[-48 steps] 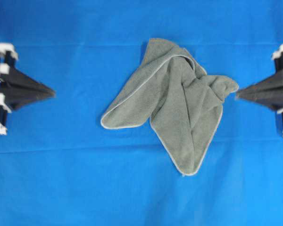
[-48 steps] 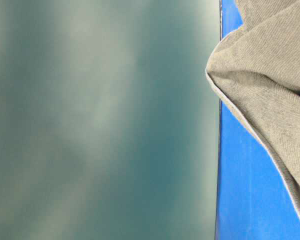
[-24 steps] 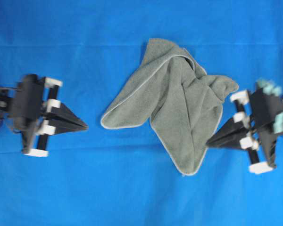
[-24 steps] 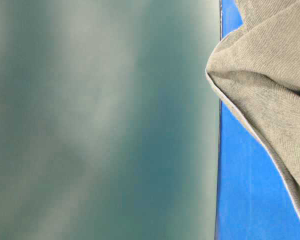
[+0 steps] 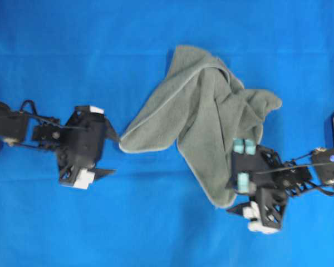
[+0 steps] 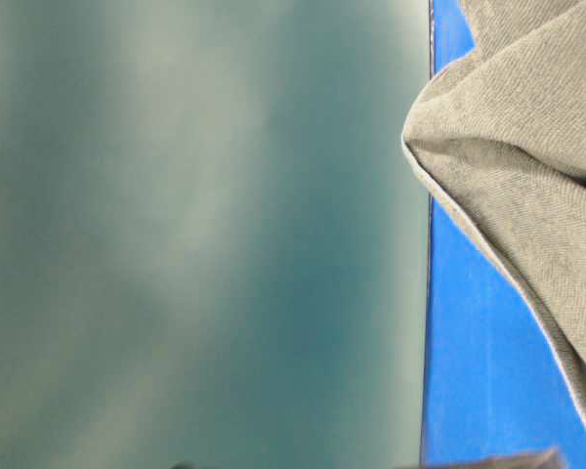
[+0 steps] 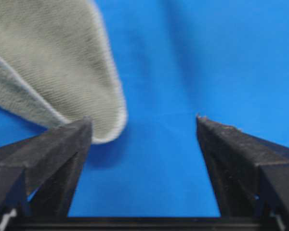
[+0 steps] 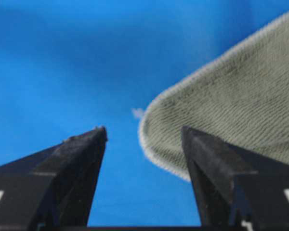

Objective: Fold a large towel.
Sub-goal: 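Reach both grippers to opposite corners of the grey towel and grasp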

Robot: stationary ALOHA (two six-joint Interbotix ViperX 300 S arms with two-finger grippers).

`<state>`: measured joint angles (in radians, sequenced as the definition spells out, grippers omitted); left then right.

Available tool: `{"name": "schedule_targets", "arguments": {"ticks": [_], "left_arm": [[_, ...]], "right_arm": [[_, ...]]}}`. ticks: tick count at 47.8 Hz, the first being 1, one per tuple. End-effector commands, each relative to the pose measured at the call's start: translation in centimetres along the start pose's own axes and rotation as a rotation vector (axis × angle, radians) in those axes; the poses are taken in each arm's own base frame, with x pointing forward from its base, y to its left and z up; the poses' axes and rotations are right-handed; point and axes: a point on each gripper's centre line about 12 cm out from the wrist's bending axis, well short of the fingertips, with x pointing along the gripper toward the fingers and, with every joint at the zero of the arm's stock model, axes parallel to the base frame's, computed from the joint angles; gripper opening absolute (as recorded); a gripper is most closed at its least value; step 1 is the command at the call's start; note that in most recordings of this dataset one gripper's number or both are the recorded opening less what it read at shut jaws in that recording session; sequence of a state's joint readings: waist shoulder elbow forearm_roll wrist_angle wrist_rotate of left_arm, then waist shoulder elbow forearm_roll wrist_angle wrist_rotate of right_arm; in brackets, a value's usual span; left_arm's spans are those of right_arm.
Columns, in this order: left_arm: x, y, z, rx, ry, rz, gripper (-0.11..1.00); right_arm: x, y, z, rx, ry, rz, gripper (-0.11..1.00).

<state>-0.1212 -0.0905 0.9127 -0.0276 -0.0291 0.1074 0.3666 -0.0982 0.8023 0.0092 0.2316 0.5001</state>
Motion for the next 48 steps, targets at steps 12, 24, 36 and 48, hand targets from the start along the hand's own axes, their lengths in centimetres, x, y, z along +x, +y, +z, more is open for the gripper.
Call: {"name": "schedule_targets", "arguments": {"ticks": [12,24,36,48], "left_arm": [[4.1,0.9,0.1,0.105,0.053,0.01,0.82],[5.0,2.9,-1.0,0.067,0.102,0.042,0.78],[4.5,4.2,-2.0,0.028,0.199,0.051,0.18],[1.4,4.8,2.1,0.025,0.157,0.059,0.03]], "right_arm": [[3.5,-0.5,-1.2,0.087,0.098,-0.058,0.64],[4.5,-1.5,-1.8,0.106,0.127,-0.089,0.63],[4.0,-1.4,-1.1,0.109,0.103,-0.079,0.07],[-0.1,0.1,1.6,0.098,-0.02,-0.006,0.03]]}}
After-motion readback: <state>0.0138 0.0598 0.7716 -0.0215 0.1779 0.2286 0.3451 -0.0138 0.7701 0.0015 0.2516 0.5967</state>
